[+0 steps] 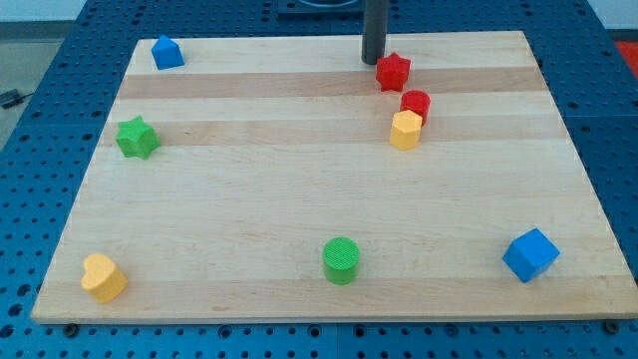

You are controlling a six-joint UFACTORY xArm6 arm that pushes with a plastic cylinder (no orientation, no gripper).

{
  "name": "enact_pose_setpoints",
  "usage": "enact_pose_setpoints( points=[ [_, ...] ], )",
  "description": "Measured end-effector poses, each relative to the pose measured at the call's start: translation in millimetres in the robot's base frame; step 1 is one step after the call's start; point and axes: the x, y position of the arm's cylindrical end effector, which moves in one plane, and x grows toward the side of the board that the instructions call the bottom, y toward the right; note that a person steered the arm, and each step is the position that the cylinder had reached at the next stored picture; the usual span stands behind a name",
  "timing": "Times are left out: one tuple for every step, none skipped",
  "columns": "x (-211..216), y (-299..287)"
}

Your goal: Push the red star above the red circle

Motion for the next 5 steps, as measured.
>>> enact_pose_setpoints(
  points=[
    [28, 7],
    [44, 16],
    [44, 20],
    [27, 20],
    [-13, 3]
  ],
)
